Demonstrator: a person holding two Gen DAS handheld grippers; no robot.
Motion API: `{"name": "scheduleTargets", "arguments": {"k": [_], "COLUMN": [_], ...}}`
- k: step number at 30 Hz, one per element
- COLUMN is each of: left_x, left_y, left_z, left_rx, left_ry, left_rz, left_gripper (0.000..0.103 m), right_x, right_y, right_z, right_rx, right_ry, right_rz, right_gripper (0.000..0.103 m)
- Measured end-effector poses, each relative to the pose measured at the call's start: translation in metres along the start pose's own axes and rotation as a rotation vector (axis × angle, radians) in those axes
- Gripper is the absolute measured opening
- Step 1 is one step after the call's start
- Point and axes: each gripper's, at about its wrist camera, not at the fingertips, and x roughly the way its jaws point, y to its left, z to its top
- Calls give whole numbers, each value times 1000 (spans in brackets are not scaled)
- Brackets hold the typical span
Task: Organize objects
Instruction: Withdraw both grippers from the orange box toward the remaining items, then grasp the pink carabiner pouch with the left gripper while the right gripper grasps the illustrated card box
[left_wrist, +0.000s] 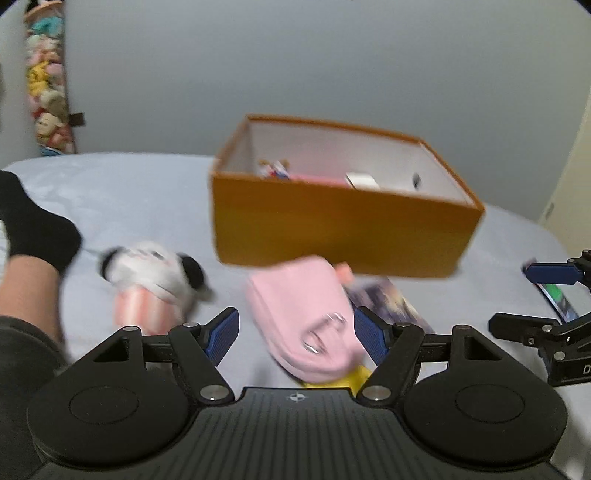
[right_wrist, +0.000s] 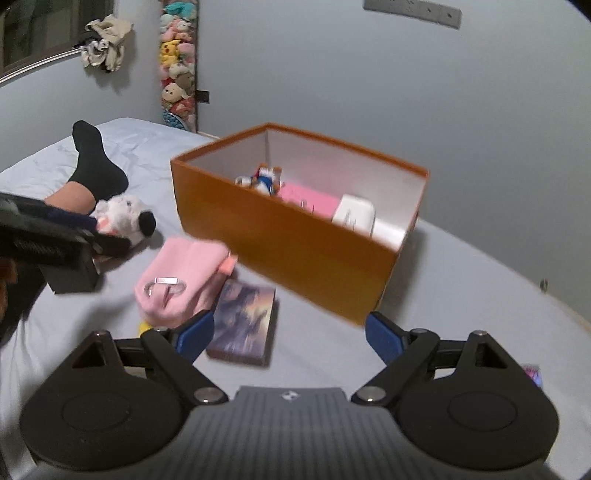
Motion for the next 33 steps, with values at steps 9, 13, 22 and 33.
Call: {"name": "scheduleTargets", "arguments": {"k": [9,13,22,33], "left_x": [28,37,65,85], "left_y": [-20,-25,-19,-4], "left_z": [-18,-17,-11,-4], "left_rx": [10,36,1,-62], "left_ry": [30,14,43,40], "left_rz": [-30,13,54,60], "left_gripper": [85,87,93,98], "right_x": [19,31,53,83], "right_y": [6,9,17,24], "right_z": [-37,-42,-35,-17], "right_rx": [100,114,107,123], "right_ry": [50,69,77,76], "right_rz": [-25,-12,6,-3], "right_gripper": [90,90,90,90]}}
